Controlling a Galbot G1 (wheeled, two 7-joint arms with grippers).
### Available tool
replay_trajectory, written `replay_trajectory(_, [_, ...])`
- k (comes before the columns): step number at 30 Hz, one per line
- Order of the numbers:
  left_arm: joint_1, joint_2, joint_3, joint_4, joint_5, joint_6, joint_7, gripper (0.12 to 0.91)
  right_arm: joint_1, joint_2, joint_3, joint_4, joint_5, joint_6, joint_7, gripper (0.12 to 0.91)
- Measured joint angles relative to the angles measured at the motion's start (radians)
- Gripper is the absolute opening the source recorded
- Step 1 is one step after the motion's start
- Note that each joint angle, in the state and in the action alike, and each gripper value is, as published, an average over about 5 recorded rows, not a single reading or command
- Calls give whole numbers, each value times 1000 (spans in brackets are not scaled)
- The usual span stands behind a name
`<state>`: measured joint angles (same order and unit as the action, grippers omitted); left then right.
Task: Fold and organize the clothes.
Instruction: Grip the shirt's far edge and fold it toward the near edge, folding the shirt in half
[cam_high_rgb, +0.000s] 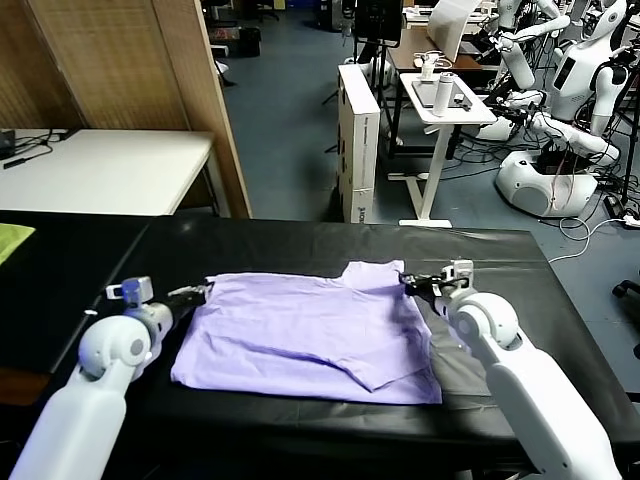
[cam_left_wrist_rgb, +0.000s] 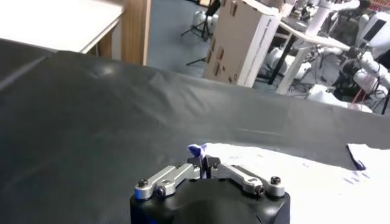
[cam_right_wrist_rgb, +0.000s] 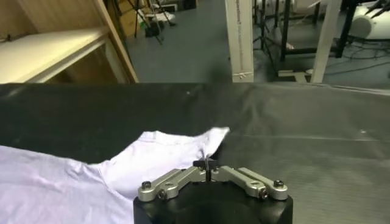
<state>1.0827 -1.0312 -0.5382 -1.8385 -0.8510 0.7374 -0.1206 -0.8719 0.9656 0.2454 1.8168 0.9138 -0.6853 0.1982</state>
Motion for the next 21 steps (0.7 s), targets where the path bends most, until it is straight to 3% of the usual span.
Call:
replay_trajectory(13, [146, 20, -97, -177, -36, -1, -25, 208, -205, -101, 82, 218, 12, -35, 17, 138])
replay_trajectory(21, [221, 22, -133, -229, -29, -1, -30, 208, -315, -135, 96, 295, 11, -51, 41, 138])
